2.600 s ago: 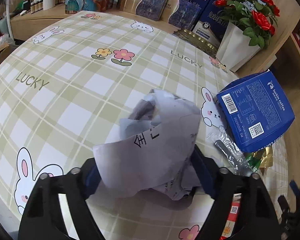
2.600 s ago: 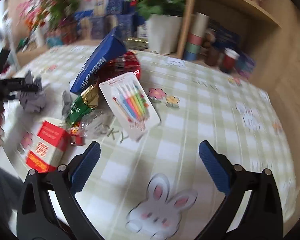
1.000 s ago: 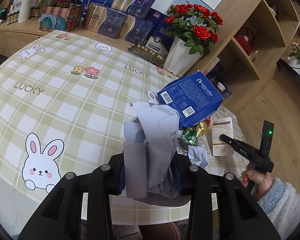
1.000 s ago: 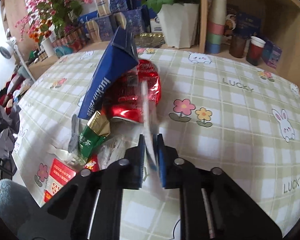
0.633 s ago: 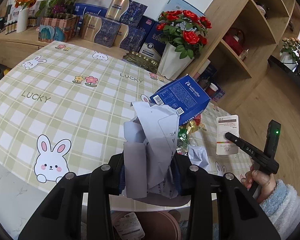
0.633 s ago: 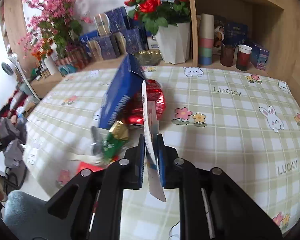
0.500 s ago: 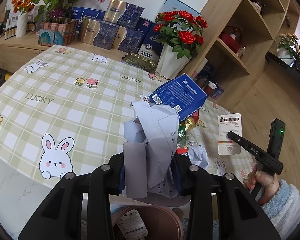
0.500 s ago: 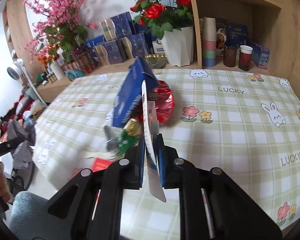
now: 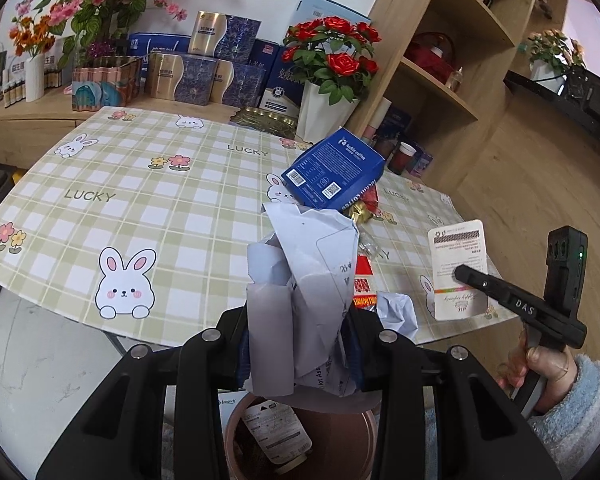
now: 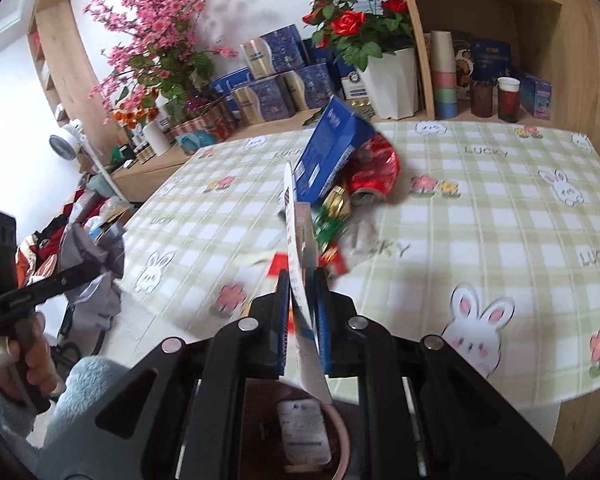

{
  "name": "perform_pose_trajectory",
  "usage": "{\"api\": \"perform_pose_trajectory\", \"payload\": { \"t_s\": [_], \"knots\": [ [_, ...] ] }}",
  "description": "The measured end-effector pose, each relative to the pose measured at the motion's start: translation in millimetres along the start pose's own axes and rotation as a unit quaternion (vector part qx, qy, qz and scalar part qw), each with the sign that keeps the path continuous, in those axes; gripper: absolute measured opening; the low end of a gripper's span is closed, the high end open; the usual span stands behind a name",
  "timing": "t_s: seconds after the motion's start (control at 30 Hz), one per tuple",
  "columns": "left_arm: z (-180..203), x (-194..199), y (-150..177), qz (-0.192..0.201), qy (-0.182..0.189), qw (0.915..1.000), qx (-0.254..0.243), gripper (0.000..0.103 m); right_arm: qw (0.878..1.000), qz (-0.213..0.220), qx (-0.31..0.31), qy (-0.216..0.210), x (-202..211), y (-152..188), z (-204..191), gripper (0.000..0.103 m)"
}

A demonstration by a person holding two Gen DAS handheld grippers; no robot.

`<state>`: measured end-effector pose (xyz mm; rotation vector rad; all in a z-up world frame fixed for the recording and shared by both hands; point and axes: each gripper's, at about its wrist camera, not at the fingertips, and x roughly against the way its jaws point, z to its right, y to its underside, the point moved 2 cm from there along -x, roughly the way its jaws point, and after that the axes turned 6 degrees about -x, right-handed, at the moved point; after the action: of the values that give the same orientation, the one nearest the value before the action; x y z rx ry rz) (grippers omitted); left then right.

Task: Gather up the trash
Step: 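Carry the pen card into the bin and open the right tool while the left tool carries the paper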

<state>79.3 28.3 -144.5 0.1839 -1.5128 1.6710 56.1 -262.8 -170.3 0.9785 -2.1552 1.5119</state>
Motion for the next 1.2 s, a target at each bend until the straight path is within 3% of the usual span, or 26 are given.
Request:
{"api": "perform_pose_trajectory", "payload": {
  "t_s": [0.17,0.37,0.7,0.87,1.17,1.2],
  "knots": [
    [7,11,13,0.001,0.006,1.0,-0.002,0.036,0.999,-0.028,0.025,-0.009,5,35,-17,0.015],
    [16,17,33,-0.006,0.012,0.9999,-0.009,0.036,0.994,-0.092,0.05,-0.014,-14,92,-35,0.015],
    [16,18,55,-0.021,0.005,0.9997,-0.008,0.036,0.974,-0.216,0.062,0.04,-80,169,-30,0.015],
    [11,15,58,-0.026,0.0,0.9997,0.0,0.036,0.964,-0.254,0.044,0.068,-99,185,-19,0.015],
    [7,7,64,-0.035,-0.002,0.9993,0.008,0.036,0.958,-0.271,0.033,0.089,-108,191,-8,0.016],
    [7,7,64,-0.036,-0.003,0.9993,0.008,0.036,0.958,-0.27,0.032,0.09,-109,191,-7,0.02]
  ]
}}
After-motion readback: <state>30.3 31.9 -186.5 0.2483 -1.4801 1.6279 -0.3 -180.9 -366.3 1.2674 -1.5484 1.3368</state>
